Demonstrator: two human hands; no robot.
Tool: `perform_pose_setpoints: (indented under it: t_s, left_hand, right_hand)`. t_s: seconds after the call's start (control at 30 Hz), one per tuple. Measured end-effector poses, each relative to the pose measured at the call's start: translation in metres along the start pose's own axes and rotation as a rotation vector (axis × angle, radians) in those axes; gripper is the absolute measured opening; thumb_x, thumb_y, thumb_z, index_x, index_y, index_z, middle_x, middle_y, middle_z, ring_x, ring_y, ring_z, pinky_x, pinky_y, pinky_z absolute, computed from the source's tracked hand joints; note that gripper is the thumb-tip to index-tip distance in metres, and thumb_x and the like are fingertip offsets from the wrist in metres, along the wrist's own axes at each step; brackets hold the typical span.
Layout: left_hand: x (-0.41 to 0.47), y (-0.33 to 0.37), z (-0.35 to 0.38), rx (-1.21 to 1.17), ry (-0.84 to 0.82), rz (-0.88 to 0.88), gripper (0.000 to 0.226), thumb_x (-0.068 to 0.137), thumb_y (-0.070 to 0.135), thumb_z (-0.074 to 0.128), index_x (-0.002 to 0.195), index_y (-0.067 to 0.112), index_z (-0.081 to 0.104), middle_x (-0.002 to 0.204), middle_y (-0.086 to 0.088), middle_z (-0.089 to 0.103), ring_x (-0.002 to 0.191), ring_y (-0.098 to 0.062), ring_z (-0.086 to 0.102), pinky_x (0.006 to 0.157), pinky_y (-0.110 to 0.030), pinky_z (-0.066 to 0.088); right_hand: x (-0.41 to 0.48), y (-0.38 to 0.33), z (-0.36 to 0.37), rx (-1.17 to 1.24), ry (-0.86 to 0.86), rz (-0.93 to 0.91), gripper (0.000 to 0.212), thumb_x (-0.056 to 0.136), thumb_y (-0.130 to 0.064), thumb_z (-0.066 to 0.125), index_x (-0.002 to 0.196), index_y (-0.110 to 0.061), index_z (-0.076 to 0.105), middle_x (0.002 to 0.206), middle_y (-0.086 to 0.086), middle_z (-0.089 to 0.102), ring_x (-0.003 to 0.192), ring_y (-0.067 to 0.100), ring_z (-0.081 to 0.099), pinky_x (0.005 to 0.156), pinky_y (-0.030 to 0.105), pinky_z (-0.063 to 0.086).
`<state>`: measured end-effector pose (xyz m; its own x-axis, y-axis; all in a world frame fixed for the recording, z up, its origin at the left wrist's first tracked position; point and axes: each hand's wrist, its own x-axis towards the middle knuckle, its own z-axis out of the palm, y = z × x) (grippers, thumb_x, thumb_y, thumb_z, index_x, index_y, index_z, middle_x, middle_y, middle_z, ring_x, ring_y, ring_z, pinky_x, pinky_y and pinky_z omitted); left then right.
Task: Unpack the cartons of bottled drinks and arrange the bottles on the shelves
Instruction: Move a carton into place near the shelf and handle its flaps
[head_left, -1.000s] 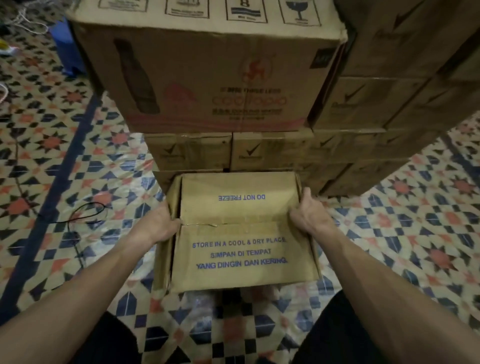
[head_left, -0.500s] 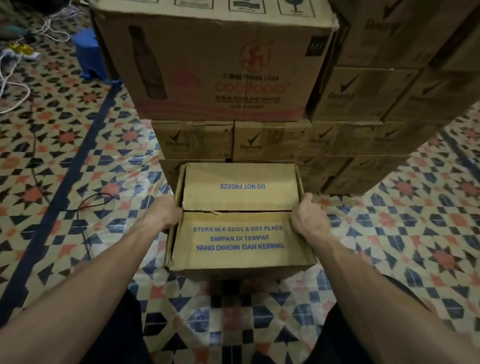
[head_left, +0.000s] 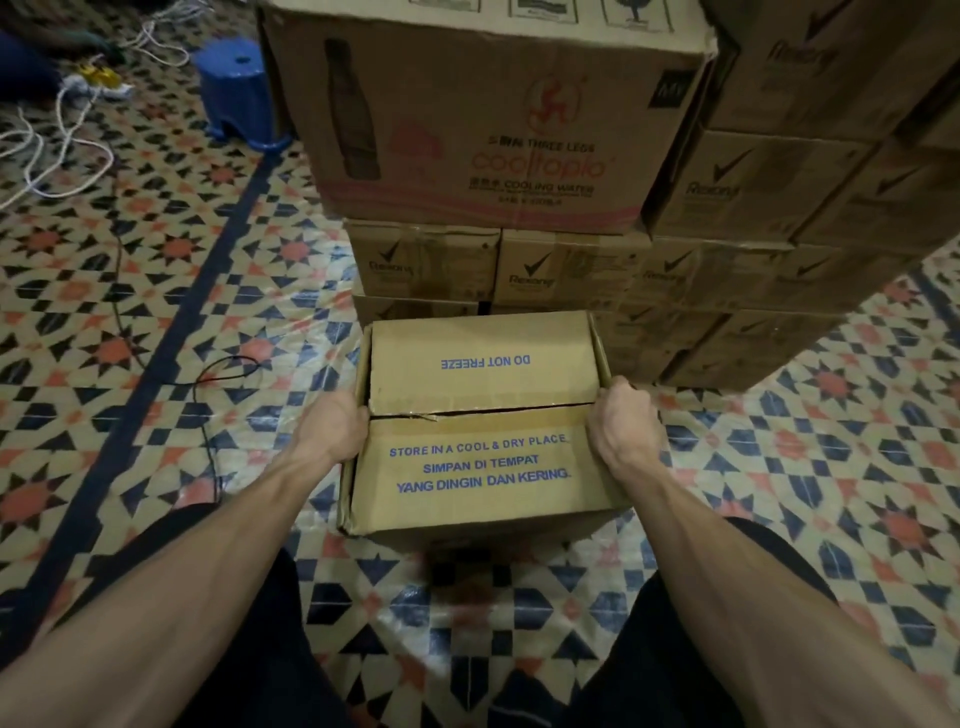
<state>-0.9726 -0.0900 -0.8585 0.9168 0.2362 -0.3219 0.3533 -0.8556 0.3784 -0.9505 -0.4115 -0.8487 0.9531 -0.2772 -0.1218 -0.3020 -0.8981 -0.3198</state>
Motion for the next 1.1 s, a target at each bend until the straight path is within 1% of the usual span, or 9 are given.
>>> perform_pose_setpoints:
  t_s: [0.13,0.23,0.43,0.6,0.73,0.8,0.87,0.93,1.1]
  left_hand:
    - [-0.02,-0.019,-0.02,-0.066,-0.081,-0.001,0.019,0.095,0.013,0.051,0.083,0.003,0.062,0.079,-0.007,0.066,0.075,-0.025,0.067,0.065,-0.032,0.055]
    - [-0.037,-0.031,-0.035,-0.008,-0.089,0.0,0.01,0.096,0.012,0.052,0.087,0.007,0.052,0.081,-0.008,0.061,0.079,-0.028,0.064,0.07,-0.03,0.051]
    - [-0.074,-0.071,-0.094,-0.009,-0.15,-0.149,0.022,0.095,0.024,0.054,0.084,0.009,0.066,0.08,-0.01,0.07,0.07,-0.021,0.068,0.067,-0.037,0.06]
    - [-0.126,-0.079,-0.196,-0.047,-0.148,-0.229,0.02,0.094,0.021,0.054,0.082,0.01,0.066,0.08,-0.008,0.07,0.07,-0.019,0.067,0.067,-0.037,0.059]
    - [-0.169,-0.081,-0.283,-0.112,-0.13,-0.329,0.021,0.096,0.018,0.054,0.085,0.005,0.065,0.079,-0.011,0.069,0.072,-0.025,0.068,0.069,-0.042,0.06]
    - [-0.189,-0.083,-0.327,-0.155,-0.114,-0.363,0.019,0.095,0.017,0.055,0.082,0.007,0.064,0.077,-0.011,0.07,0.067,-0.023,0.068,0.063,-0.04,0.059]
    - [-0.21,-0.083,-0.376,-0.165,-0.084,-0.386,0.021,0.096,0.016,0.055,0.076,0.012,0.059,0.071,-0.006,0.064,0.06,-0.016,0.062,0.052,-0.029,0.051]
    - [-0.227,-0.083,-0.415,-0.176,-0.077,-0.41,0.024,0.097,0.016,0.054,0.073,0.017,0.052,0.071,-0.002,0.059,0.061,-0.012,0.057,0.05,-0.023,0.041]
    - [-0.245,-0.093,-0.506,-0.157,-0.049,-0.478,0.023,0.096,0.017,0.052,0.074,0.013,0.056,0.075,-0.006,0.061,0.064,-0.017,0.057,0.053,-0.027,0.042]
  right_hand:
    - [-0.008,-0.023,-0.01,0.008,-0.032,-0.08,0.02,0.105,-0.017,0.046,0.113,-0.004,0.06,0.105,0.015,0.067,0.097,0.032,0.066,0.078,0.035,0.048]
    - [-0.014,-0.039,-0.016,0.01,-0.078,-0.106,0.021,0.104,-0.015,0.046,0.11,-0.003,0.062,0.1,0.014,0.066,0.097,0.034,0.067,0.081,0.038,0.051]
    - [-0.041,-0.087,-0.055,0.035,-0.225,-0.157,0.023,0.104,-0.02,0.049,0.104,-0.004,0.064,0.092,0.008,0.064,0.078,0.022,0.059,0.07,0.031,0.047]
    - [-0.068,-0.153,-0.119,0.077,-0.332,-0.233,0.023,0.104,-0.025,0.048,0.104,-0.007,0.063,0.088,0.004,0.062,0.075,0.018,0.059,0.068,0.031,0.046]
    - [-0.091,-0.216,-0.178,0.054,-0.376,-0.29,0.028,0.103,-0.027,0.046,0.103,-0.005,0.064,0.09,0.007,0.062,0.081,0.026,0.06,0.072,0.035,0.048]
    - [-0.102,-0.25,-0.208,0.029,-0.378,-0.327,0.027,0.103,-0.023,0.045,0.102,-0.004,0.064,0.088,0.008,0.06,0.081,0.029,0.058,0.071,0.032,0.042]
    - [-0.116,-0.287,-0.241,0.009,-0.368,-0.354,0.026,0.102,-0.021,0.044,0.101,-0.003,0.063,0.089,0.01,0.058,0.082,0.029,0.056,0.072,0.032,0.04]
    - [-0.126,-0.317,-0.269,0.017,-0.372,-0.373,0.029,0.102,-0.023,0.043,0.102,-0.002,0.064,0.094,0.015,0.062,0.087,0.034,0.059,0.076,0.037,0.044]
    - [-0.134,-0.396,-0.314,0.062,-0.43,-0.421,0.039,0.094,-0.038,0.04,0.1,-0.01,0.067,0.1,0.015,0.068,0.091,0.035,0.064,0.084,0.047,0.056]
